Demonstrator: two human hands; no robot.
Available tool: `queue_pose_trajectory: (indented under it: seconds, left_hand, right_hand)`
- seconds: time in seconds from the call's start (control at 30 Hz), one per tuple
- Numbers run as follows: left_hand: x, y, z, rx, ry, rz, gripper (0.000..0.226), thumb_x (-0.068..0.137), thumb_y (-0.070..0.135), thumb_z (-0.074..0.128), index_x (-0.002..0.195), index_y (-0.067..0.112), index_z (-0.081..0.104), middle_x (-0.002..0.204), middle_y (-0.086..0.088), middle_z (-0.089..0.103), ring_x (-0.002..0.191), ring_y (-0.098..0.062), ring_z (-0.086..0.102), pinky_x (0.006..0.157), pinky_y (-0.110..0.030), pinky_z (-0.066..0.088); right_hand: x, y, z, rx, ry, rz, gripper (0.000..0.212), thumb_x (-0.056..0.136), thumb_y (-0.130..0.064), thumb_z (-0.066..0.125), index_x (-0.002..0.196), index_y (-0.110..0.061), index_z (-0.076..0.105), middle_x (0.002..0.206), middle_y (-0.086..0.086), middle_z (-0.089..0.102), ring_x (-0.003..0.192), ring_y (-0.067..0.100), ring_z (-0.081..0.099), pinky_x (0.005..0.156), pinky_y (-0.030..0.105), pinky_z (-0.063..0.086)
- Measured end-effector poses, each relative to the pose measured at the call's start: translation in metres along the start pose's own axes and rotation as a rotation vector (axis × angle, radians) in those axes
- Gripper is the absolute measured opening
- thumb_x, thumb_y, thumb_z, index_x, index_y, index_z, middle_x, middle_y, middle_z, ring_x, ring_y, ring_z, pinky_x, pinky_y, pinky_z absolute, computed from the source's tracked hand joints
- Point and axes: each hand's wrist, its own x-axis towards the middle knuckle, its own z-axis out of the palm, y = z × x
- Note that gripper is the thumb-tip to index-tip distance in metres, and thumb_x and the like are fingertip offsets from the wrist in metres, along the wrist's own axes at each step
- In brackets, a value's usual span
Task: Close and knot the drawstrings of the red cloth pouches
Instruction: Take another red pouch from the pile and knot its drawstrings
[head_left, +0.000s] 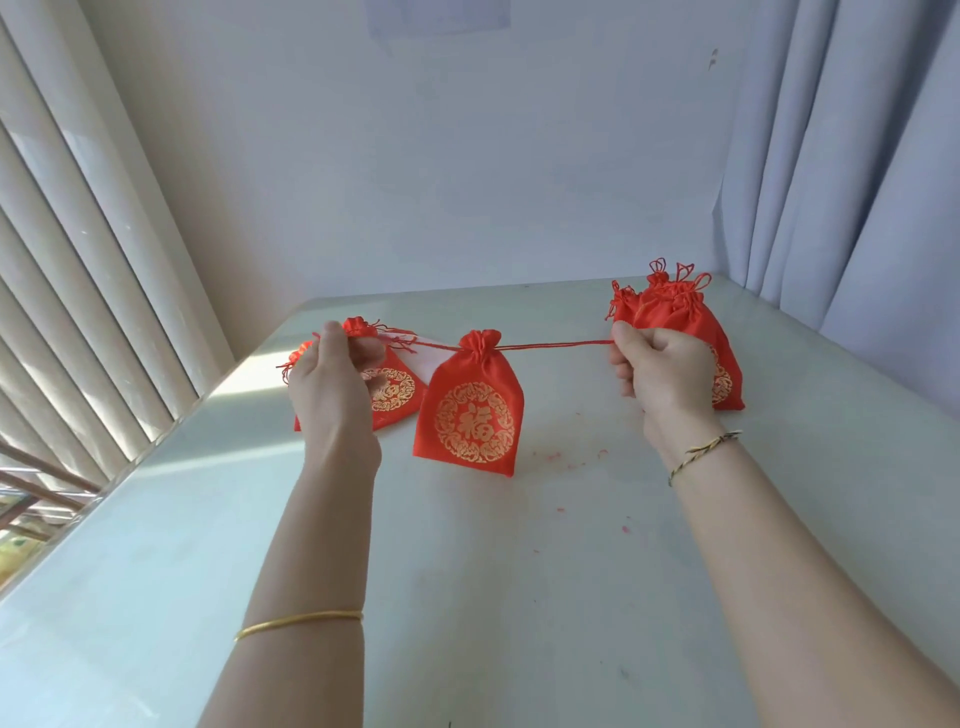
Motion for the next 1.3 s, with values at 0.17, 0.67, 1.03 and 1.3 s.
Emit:
queue_pose_trajectory:
  seconds: [0.17, 0.67, 1.03, 1.3]
  left_hand:
    - [-0.025, 0.026, 0.020, -0.158, -0.480, 0.034, 0.039, 0.100, 0.029, 0.037, 0.076, 0.009, 0.060, 0.071, -0.003, 0.069, 0.074, -0.018, 0.069, 0.076, -0.027, 0.054]
    - [-0.048, 0.045, 0.024, 0.403, -0.773, 0.208, 0.016, 0.087, 0.018, 0.062, 0.076, 0.015, 0.073, 0.056, 0.004, 0.055, 0.048, -0.008, 0.045, 0.055, -0.018, 0.043]
    - [-0.046, 0.044, 0.024, 0.162, -0.759, 0.019, 0.020, 0.093, 0.011, 0.051, 0.094, 0.000, 0.068, 0.063, 0.001, 0.061, 0.051, -0.006, 0.049, 0.051, -0.017, 0.047]
    - [-0.042, 0.040, 0.022, 0.086, -0.690, -0.070, 0.013, 0.088, -0.001, 0.056, 0.089, 0.003, 0.068, 0.069, -0.005, 0.068, 0.056, -0.007, 0.061, 0.058, -0.018, 0.054]
  right_hand:
    - [-0.019, -0.053, 0.012, 0.134, -0.303, -0.015, 0.021, 0.086, -0.017, 0.063, 0.066, -0.012, 0.064, 0.052, -0.007, 0.061, 0.043, 0.001, 0.050, 0.044, 0.014, 0.039]
    - [-0.050, -0.099, 0.019, 0.239, -0.518, -0.042, 0.021, 0.093, -0.027, 0.052, 0.090, -0.012, 0.066, 0.076, 0.002, 0.066, 0.058, 0.009, 0.054, 0.049, 0.018, 0.040]
    - [-0.044, -0.089, 0.009, -0.271, -0.703, -0.138, 0.008, 0.086, -0.013, 0.062, 0.082, -0.018, 0.066, 0.068, -0.004, 0.063, 0.060, -0.003, 0.059, 0.062, 0.017, 0.045]
    - [-0.041, -0.092, 0.003, -0.340, -0.717, -0.215, 0.011, 0.081, -0.013, 0.069, 0.071, -0.014, 0.065, 0.059, -0.003, 0.061, 0.051, -0.001, 0.055, 0.054, 0.013, 0.045]
